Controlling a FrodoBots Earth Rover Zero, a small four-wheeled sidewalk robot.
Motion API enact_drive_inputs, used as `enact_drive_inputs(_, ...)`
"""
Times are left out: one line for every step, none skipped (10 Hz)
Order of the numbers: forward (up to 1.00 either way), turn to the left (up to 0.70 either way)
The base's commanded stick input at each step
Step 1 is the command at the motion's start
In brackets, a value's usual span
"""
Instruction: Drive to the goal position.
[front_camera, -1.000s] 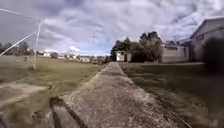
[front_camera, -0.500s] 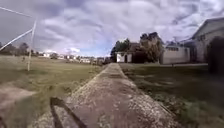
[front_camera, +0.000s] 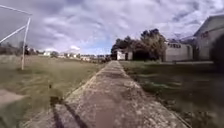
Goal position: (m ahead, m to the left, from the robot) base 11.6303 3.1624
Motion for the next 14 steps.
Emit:
enact_drive_inputs(1.00, 0.00)
enact_drive_inputs(1.00, 0.00)
enact_drive_inputs(1.00, 0.00)
enact_drive_inputs(1.00, 0.00)
enact_drive_inputs(1.00, 0.00)
enact_drive_inputs(1.00, 0.00)
enact_drive_inputs(1.00, 0.00)
enact_drive_inputs(1.00, 0.00)
enact_drive_inputs(1.00, 0.00)
enact_drive_inputs(1.00, 0.00)
enact_drive_inputs(1.00, 0.00)
enact_drive_inputs(1.00, 0.00)
enact_drive_inputs(1.00, 0.00)
enact_drive_inputs(1.00, 0.00)
